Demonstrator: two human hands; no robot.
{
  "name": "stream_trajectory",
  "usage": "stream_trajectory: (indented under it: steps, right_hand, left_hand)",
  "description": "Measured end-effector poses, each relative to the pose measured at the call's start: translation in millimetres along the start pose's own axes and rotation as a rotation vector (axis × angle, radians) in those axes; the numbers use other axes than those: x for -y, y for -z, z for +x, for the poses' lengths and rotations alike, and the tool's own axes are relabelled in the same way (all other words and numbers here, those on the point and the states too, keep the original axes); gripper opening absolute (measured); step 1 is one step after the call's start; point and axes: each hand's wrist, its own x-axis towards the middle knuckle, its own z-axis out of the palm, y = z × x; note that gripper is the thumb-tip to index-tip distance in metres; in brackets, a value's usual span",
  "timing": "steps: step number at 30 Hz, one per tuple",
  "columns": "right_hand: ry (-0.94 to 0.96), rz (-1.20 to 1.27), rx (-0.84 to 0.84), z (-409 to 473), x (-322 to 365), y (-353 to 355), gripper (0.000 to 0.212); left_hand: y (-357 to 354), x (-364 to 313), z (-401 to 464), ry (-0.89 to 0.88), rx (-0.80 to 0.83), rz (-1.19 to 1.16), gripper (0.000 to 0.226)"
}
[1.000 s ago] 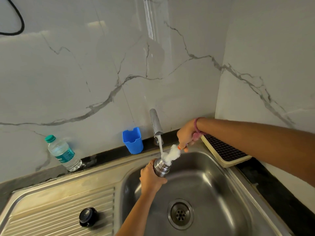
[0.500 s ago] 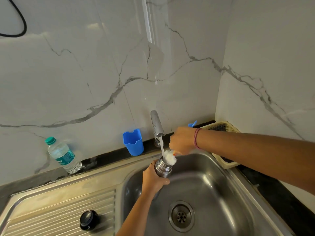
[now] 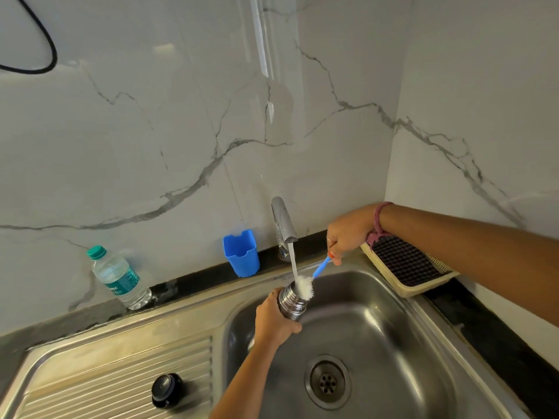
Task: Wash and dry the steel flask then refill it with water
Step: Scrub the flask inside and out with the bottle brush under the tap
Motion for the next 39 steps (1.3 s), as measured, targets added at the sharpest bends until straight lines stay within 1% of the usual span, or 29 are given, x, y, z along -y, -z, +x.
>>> stream_trajectory:
  steps: [2, 4, 5, 7, 9, 10, 12, 14, 15, 16, 17, 19, 21, 23, 25, 26, 27, 28, 31, 32, 33, 34, 36, 37, 39]
  right_hand:
    - [-0.026, 0.052, 0.025, 14, 3, -14, 0.033]
    - [-0.043, 0.053, 0.031, 21, 8, -22, 0.037]
    - [-0.029, 0.033, -0.004, 23, 9, -22, 0.037]
    - [0.026, -0.083, -0.069, 19, 14, -18, 0.032]
    - [0.111, -0.322, -0.17, 12, 17, -13, 0.031]
    - [0.162, -0.492, -0.247, 7, 19, -10, 0.029]
    - [0.347, -0.829, -0.471, 5, 20, -11, 0.027]
    - [0.428, -0.995, -0.529, 5, 16, -11, 0.026]
    - [0.41, -0.989, -0.524, 5, 16, -11, 0.025]
    - [0.354, -0.897, -0.481, 5, 18, -13, 0.025]
    - [0.274, -0.745, -0.409, 6, 21, -16, 0.027]
    - [0.083, -0.42, -0.193, 12, 29, -19, 0.03]
    - [-0.014, -0.121, -0.051, 22, 30, -17, 0.03]
    - [-0.105, 0.037, 0.042, 25, 30, -7, 0.025]
    - [-0.174, 0.175, 0.077, 24, 27, 0, 0.02]
    - [-0.158, 0.161, 0.064, 23, 27, 1, 0.019]
    - [-0.108, 0.069, 0.021, 21, 28, 0, 0.02]
    - [-0.032, -0.084, -0.054, 18, 28, -2, 0.023]
    - [0.256, -0.728, -0.332, 8, 26, -7, 0.03]
    - [0.339, -0.857, -0.406, 6, 24, -7, 0.03]
    - [0.39, -0.92, -0.446, 4, 22, -7, 0.03]
    - [0.393, -0.927, -0.452, 3, 20, -7, 0.03]
    - [0.288, -0.757, -0.398, 3, 19, -10, 0.031]
    - [0.185, -0.616, -0.329, 4, 22, -11, 0.032]
    - [0.013, -0.279, -0.105, 9, 26, -12, 0.031]
  left_hand:
    - [0, -4, 0, -0.025, -0.006, 0.007, 0.079]
    - [0, -6, 3, -0.034, -0.002, 0.0, 0.083]
    - [2, -7, 4, -0.026, 0.004, -0.016, 0.084]
    - [7, -7, 8, -0.014, 0.028, -0.038, 0.083]
    - [11, -5, 11, 0.003, 0.06, -0.046, 0.083]
    - [13, -4, 12, 0.012, 0.076, -0.046, 0.083]
    - [14, -3, 13, 0.028, 0.099, -0.051, 0.082]
    - [14, -1, 14, 0.03, 0.115, -0.058, 0.083]
    - [12, 0, 14, 0.027, 0.119, -0.058, 0.084]
    - [10, 2, 14, 0.025, 0.113, -0.059, 0.085]
    - [9, 3, 13, 0.022, 0.099, -0.061, 0.087]
    - [8, 4, 13, 0.019, 0.07, -0.07, 0.089]
    - [8, 2, 13, 0.02, 0.058, -0.08, 0.088]
    - [10, -1, 15, 0.019, 0.064, -0.083, 0.088]
    - [11, -2, 17, 0.013, 0.073, -0.074, 0.091]
    - [11, -3, 17, 0.014, 0.077, -0.071, 0.091]
    - [12, -3, 17, 0.015, 0.082, -0.071, 0.09]
    - [13, -2, 18, 0.017, 0.091, -0.071, 0.089]
    - [14, 0, 19, 0.014, 0.141, -0.064, 0.089]
    - [14, 0, 19, 0.01, 0.152, -0.061, 0.088]
    - [13, 0, 19, 0.003, 0.159, -0.062, 0.088]
    - [13, 1, 18, -0.001, 0.163, -0.064, 0.088]
    - [11, 0, 17, -0.004, 0.165, -0.075, 0.087]
    - [10, -1, 17, -0.007, 0.16, -0.079, 0.087]
    - [8, -2, 17, -0.022, 0.146, -0.08, 0.088]
